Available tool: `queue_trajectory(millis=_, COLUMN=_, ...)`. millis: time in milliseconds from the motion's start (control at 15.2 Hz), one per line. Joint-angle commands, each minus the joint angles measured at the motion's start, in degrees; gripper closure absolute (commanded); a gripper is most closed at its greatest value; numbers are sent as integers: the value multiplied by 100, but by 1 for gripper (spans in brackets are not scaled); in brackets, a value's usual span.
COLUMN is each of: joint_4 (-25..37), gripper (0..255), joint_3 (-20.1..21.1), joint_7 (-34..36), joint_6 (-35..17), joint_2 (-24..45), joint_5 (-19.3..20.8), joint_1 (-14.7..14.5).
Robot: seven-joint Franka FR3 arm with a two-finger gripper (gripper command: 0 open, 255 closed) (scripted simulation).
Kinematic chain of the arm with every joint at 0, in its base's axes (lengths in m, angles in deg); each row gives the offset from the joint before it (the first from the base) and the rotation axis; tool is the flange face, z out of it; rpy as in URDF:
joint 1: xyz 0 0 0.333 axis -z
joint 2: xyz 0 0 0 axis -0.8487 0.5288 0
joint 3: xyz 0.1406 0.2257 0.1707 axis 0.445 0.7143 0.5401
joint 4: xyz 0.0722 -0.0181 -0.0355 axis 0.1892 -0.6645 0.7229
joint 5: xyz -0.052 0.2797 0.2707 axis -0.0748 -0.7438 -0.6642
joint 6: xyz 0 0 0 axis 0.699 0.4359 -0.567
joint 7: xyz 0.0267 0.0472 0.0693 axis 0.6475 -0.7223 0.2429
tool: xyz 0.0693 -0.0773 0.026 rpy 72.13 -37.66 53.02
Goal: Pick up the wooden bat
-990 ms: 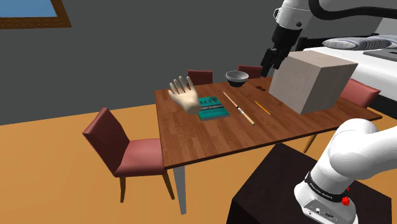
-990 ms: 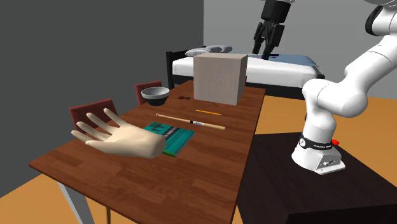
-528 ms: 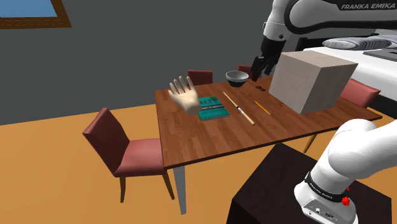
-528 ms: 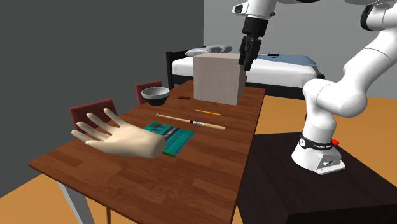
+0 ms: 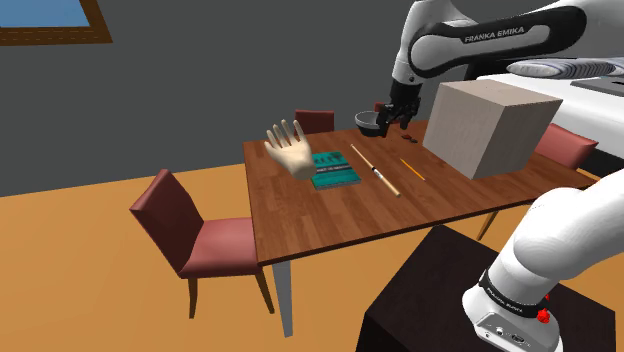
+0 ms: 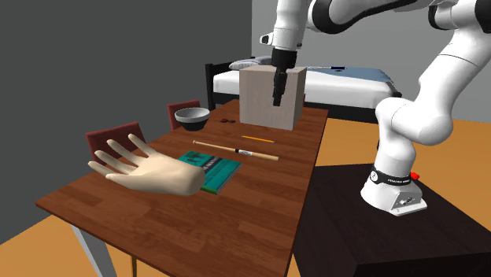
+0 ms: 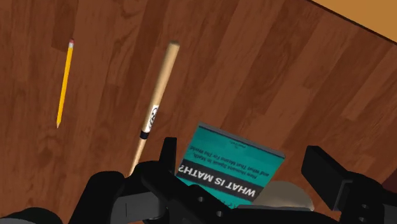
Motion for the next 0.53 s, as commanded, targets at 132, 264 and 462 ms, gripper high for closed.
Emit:
queue_trajectory(millis=132, joint_4=162, gripper=0, joint_3=-195, joint_7=-6, joint_6=-471, joint_2=745, joint_5=-37, joint_1=113)
queue_trajectory(millis=264, joint_4=278, gripper=0, joint_3=-289, joint_7=-23, joint_6=-681, joint_2=1132, joint_5=-78, joint_1=165)
queue_trajectory(millis=462, joint_4=496, gripper=0, joint_3=-428, joint_7=-62, joint_6=-965, joint_2=1727, joint_5=-169, joint_1=238)
